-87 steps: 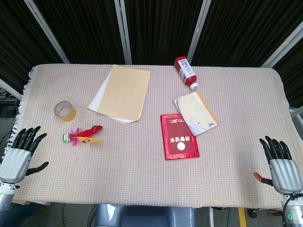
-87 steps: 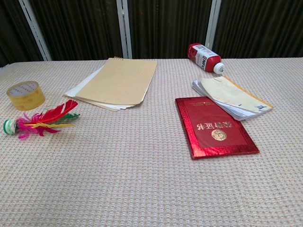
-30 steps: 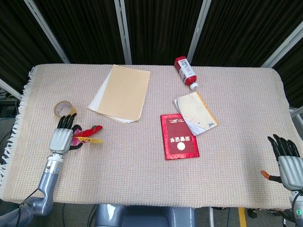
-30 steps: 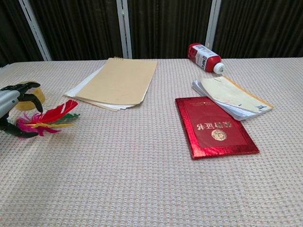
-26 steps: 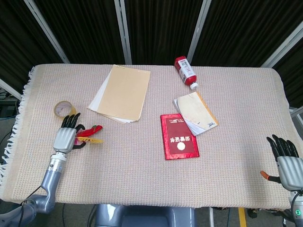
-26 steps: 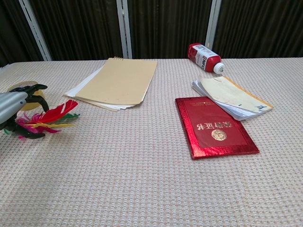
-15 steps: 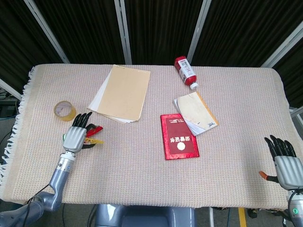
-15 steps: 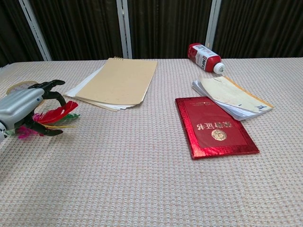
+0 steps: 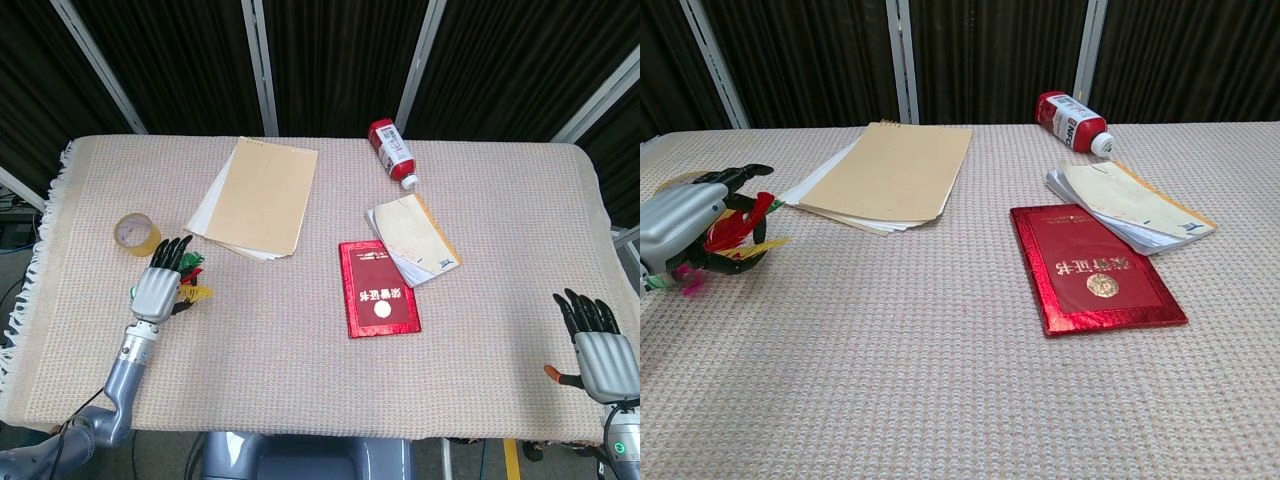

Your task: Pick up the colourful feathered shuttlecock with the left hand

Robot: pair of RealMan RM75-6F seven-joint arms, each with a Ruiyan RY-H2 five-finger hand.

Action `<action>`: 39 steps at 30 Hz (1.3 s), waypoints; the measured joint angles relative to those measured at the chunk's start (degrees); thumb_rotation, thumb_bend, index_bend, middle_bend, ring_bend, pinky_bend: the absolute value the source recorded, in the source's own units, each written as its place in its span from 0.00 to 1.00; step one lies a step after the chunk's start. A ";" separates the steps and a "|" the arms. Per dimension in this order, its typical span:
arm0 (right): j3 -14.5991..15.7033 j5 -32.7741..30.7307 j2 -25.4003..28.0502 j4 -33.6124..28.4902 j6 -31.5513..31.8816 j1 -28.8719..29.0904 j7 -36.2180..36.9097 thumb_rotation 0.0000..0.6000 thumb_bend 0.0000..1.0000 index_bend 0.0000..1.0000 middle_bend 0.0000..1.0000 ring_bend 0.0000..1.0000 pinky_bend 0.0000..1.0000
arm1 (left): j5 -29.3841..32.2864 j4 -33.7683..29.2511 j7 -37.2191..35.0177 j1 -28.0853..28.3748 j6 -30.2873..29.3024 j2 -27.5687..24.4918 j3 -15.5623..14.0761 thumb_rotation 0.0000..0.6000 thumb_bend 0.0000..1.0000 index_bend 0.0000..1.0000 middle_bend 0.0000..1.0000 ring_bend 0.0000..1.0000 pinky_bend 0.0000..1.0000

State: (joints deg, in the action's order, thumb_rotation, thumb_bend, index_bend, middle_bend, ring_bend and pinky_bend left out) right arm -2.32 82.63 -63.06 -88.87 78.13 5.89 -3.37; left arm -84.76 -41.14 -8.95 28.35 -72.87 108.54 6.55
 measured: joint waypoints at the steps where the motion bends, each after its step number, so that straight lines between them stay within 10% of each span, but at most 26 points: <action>1: -0.03 -0.15 -0.03 -0.01 0.00 -0.02 -0.13 1.00 0.01 0.00 0.00 0.00 0.00 | -0.29 -0.24 -0.20 -0.16 -0.48 -0.39 -0.21 1.00 0.45 0.69 0.07 0.00 0.00; 17: 0.25 -0.03 -0.63 -1.33 0.28 -0.13 -2.71 1.00 0.01 0.00 0.00 0.00 0.00 | -9.37 -10.30 -8.53 -10.18 -22.22 -14.05 -6.74 1.00 0.33 0.55 0.05 0.00 0.00; 39: -0.06 -1.62 -2.01 -2.46 0.04 0.13 -7.05 1.00 0.02 0.00 0.00 0.00 0.00 | -8.53 1.71 -29.07 -18.25 -31.79 -15.25 -6.83 1.00 0.24 0.32 0.01 0.00 0.00</action>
State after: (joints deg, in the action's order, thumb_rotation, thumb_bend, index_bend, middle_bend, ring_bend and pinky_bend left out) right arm -2.37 81.00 -65.07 -91.32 78.16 6.01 -10.42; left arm -93.29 -39.43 -38.02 10.10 -104.66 93.29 -0.28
